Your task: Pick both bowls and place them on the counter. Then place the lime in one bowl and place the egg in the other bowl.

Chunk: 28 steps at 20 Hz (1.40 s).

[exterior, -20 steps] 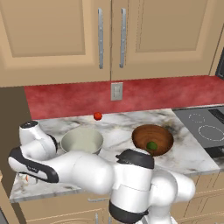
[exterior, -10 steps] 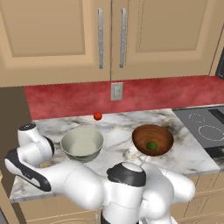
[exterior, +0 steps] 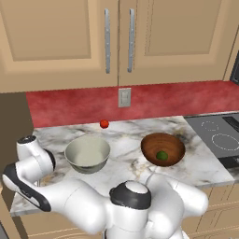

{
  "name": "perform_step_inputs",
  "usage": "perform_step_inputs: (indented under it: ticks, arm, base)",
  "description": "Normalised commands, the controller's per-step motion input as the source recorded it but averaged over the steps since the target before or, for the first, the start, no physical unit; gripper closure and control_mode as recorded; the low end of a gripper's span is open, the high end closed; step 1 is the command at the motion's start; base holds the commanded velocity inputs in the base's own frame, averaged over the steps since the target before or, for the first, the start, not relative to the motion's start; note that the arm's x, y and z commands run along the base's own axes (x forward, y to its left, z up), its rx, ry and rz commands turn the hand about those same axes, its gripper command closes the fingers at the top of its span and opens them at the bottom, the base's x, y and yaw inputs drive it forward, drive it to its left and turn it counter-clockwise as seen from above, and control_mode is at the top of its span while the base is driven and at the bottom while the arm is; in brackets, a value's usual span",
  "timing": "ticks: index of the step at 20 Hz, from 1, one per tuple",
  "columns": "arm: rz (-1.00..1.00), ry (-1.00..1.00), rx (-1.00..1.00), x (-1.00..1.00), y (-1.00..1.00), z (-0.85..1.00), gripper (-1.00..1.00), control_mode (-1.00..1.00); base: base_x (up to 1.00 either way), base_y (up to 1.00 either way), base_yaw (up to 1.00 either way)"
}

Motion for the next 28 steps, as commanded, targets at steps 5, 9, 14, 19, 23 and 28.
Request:
perform_step_inputs:
  ticks: [5, 9, 14, 19, 23, 28]
  arm:
    - [0.07, -0.02, 0.0, 0.0, 0.15, -0.08, -1.0, -1.0]
    - [0.02, -0.01, 0.0, 0.11, 0.0, -0.04, -1.0, -1.0]
    - [0.03, 0.0, 0.0, 0.12, 0.0, -0.02, -1.0, -1.0]
    - [0.04, 0.0, 0.0, 0.0, 0.07, -0.09, -1.0, -1.0]
    - [0.04, 0.0, 0.0, -0.03, 0.1, -0.11, -1.0, -1.0]
    - [0.04, 0.0, 0.0, 0.0, 0.13, -0.13, -1.0, -1.0]
  base:
    - [0.0, 0.0, 0.0]
    - [0.0, 0.0, 0.0]
    - [0.0, 0.0, 0.0]
    - [0.0, 0.0, 0.0]
    - [0.0, 0.0, 0.0]
    - [0.0, 0.0, 0.0]
